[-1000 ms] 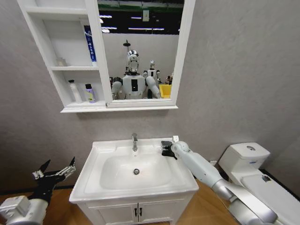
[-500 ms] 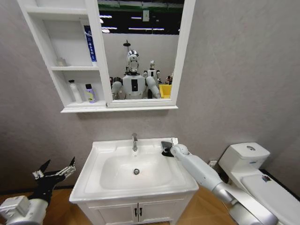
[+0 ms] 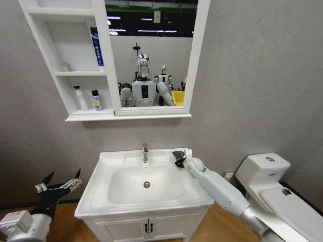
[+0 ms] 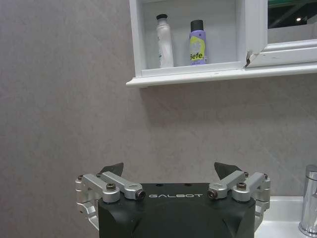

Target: Move facial cleanser and shampoo from washbasin to cabinet, then wipe washbasin with towel.

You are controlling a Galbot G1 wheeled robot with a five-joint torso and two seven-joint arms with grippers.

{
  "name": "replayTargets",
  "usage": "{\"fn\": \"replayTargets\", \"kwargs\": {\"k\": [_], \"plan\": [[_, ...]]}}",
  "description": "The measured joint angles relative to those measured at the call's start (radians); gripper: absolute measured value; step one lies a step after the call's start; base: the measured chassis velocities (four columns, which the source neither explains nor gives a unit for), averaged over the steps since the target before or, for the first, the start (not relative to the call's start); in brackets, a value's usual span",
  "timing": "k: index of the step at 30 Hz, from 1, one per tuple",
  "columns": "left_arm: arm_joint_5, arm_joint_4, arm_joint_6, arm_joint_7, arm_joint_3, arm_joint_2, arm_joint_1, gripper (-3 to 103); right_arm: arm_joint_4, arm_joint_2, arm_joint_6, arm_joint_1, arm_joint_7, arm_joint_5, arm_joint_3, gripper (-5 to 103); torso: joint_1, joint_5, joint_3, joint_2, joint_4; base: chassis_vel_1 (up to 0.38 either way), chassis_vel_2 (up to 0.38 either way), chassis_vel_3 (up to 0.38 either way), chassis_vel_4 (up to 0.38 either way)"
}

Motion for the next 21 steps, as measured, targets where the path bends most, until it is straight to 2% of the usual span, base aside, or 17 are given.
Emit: {"fn": "replayTargets", "kwargs": {"k": [2, 3, 4, 6, 8, 10, 13, 21], "plan": [[0.0, 0.0, 0.0, 0.0, 0.0, 0.0, 0.0, 100, 0.038, 0.001, 0.0, -0.01, 0.017, 0.01, -0.005, 4, 0.0, -0.0001, 0.0, 0.0, 0.0, 0.0, 0.0, 0.0, 0.0], [0.0, 0.0, 0.0, 0.0, 0.0, 0.0, 0.0, 100, 0.085, 0.011, -0.002, -0.024, 0.065, 0.041, -0.02, 4, 0.0, -0.0002, 0.0, 0.0, 0.0, 0.0, 0.0, 0.0, 0.0], [0.0, 0.0, 0.0, 0.0, 0.0, 0.0, 0.0, 100, 0.085, 0.011, -0.002, -0.024, 0.065, 0.041, -0.02, 4, 0.0, -0.0002, 0.0, 0.0, 0.0, 0.0, 0.0, 0.0, 0.0], [0.0, 0.0, 0.0, 0.0, 0.0, 0.0, 0.0, 100, 0.1, 0.046, 0.005, -0.044, 0.151, 0.096, -0.048, 4, 0.0, 0.0001, 0.0, 0.0, 0.0001, 0.0, 0.0, 0.0, 0.0], [0.0, 0.0, 0.0, 0.0, 0.0, 0.0, 0.0, 100, 0.099, 0.06, 0.007, -0.049, 0.174, 0.111, -0.055, 4, 0.0, 0.0, 0.0, 0.0, 0.0002, 0.0, 0.0, 0.0, 0.0], [0.0, 0.0, 0.0, 0.0, 0.0, 0.0, 0.0, 100, 0.094, 0.086, 0.004, -0.062, 0.233, 0.162, -0.065, 4, 0.0, 0.0, 0.0, 0.0, 0.0001, 0.0, 0.0, 0.0, 0.0], [0.0, 0.0, 0.0, 0.0, 0.0, 0.0, 0.0, 100, 0.071, 0.112, -0.005, -0.07, 0.269, 0.212, -0.064, 4, 0.0, 0.0, 0.0, 0.0, 0.0002, 0.0, 0.0, 0.0, 0.0], [0.0, 0.0, 0.0, 0.0, 0.0, 0.0, 0.0, 100, -0.045, 0.136, -0.02, -0.084, 0.286, 0.214, -0.029, 4, 0.0, 0.0, 0.0, 0.0, -0.0001, 0.0, 0.0, 0.0, 0.0]]}}
